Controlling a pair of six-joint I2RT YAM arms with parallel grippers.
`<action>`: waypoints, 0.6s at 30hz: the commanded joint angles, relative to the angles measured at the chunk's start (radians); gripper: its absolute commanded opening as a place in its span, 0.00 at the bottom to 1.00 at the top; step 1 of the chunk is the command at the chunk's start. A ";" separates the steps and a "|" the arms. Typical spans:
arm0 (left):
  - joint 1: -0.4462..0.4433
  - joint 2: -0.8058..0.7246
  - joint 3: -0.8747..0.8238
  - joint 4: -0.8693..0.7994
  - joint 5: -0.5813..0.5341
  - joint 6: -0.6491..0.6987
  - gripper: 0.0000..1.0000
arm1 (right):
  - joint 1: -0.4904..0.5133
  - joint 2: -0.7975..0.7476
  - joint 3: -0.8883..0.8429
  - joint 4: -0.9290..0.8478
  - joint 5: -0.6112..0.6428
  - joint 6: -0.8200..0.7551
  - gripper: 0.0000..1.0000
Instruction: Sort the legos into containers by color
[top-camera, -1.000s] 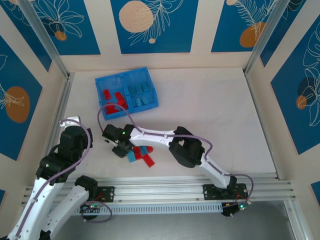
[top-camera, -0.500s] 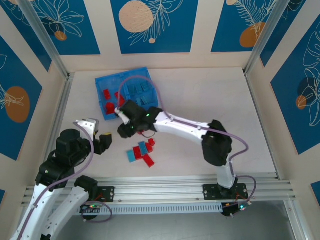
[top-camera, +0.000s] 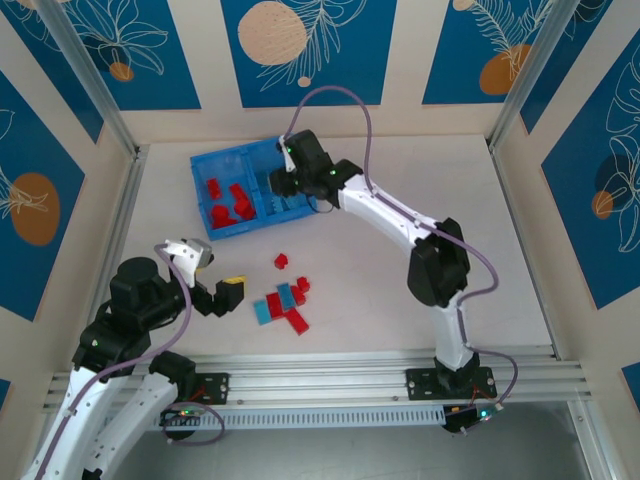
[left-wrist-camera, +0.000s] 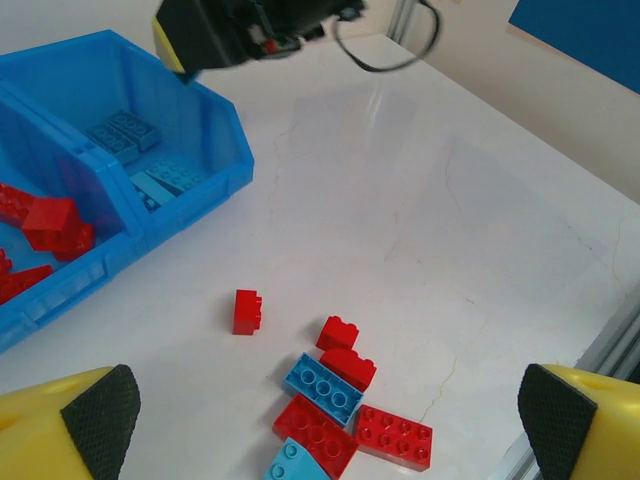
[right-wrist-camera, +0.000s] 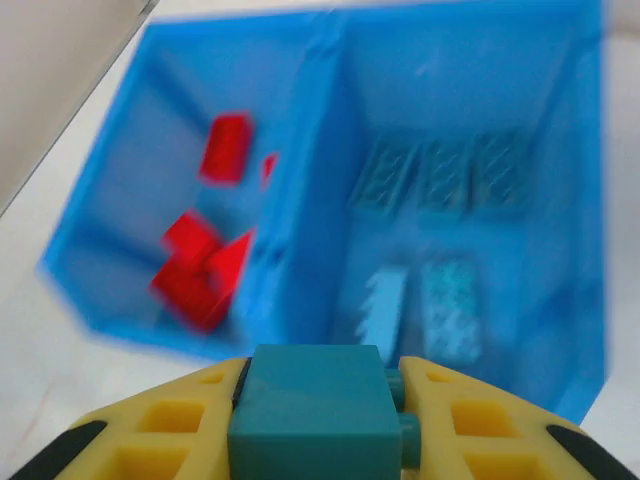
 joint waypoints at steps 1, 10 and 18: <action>0.002 -0.008 -0.004 0.017 0.016 0.016 1.00 | -0.006 0.150 0.182 -0.046 0.099 -0.049 0.26; 0.004 -0.007 -0.002 0.007 -0.018 0.012 1.00 | -0.018 0.525 0.681 -0.169 0.130 -0.071 0.30; 0.004 0.000 -0.003 -0.001 -0.041 0.013 1.00 | -0.023 0.480 0.701 -0.172 0.038 -0.032 0.52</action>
